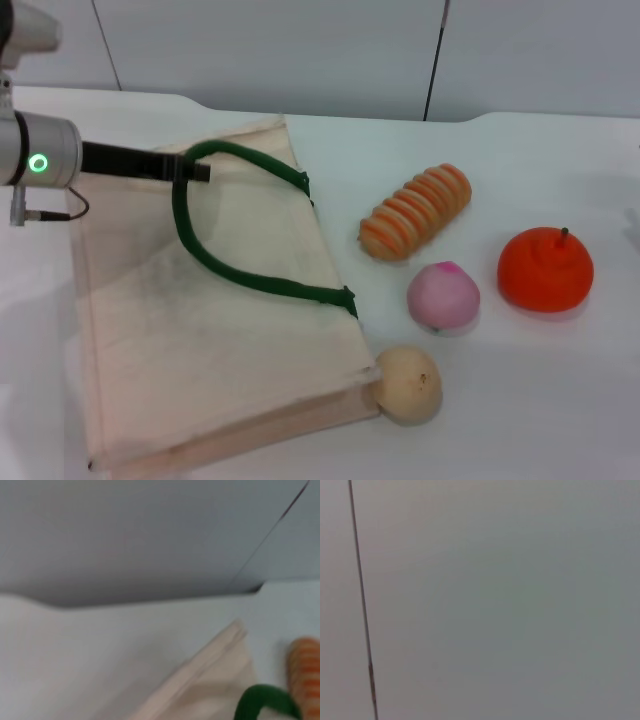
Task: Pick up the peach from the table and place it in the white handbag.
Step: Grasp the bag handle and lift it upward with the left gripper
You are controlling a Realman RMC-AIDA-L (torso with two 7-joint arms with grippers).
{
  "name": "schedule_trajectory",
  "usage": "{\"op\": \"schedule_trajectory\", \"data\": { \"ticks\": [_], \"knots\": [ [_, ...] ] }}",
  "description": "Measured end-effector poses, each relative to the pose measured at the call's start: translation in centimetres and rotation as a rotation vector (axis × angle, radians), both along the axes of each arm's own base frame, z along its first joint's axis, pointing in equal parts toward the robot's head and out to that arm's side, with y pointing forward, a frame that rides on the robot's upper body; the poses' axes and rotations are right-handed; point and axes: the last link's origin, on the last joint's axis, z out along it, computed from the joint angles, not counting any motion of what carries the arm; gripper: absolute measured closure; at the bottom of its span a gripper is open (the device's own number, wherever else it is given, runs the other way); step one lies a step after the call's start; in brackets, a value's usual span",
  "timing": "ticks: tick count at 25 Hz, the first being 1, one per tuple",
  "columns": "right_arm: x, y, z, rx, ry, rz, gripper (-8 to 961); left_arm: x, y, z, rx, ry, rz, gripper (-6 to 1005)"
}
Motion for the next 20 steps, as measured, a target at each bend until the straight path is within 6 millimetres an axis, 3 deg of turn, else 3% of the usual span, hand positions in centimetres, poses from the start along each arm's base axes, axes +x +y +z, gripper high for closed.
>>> {"op": "schedule_trajectory", "data": {
  "ticks": [4,8,20],
  "knots": [
    [0.2,0.0,0.3,0.016,0.039,-0.018,59,1.3,-0.3,2.0,0.112,-0.162,-0.137,886],
    [0.2,0.0,0.3,0.012,0.075,-0.022,59,3.4,-1.9,4.9,0.191,-0.341,-0.363,885],
    [-0.8,0.1,0.0,-0.112,0.164,0.048,60,4.4,-5.8,9.0,0.091,-0.437,-0.573,883]
  ]
}}
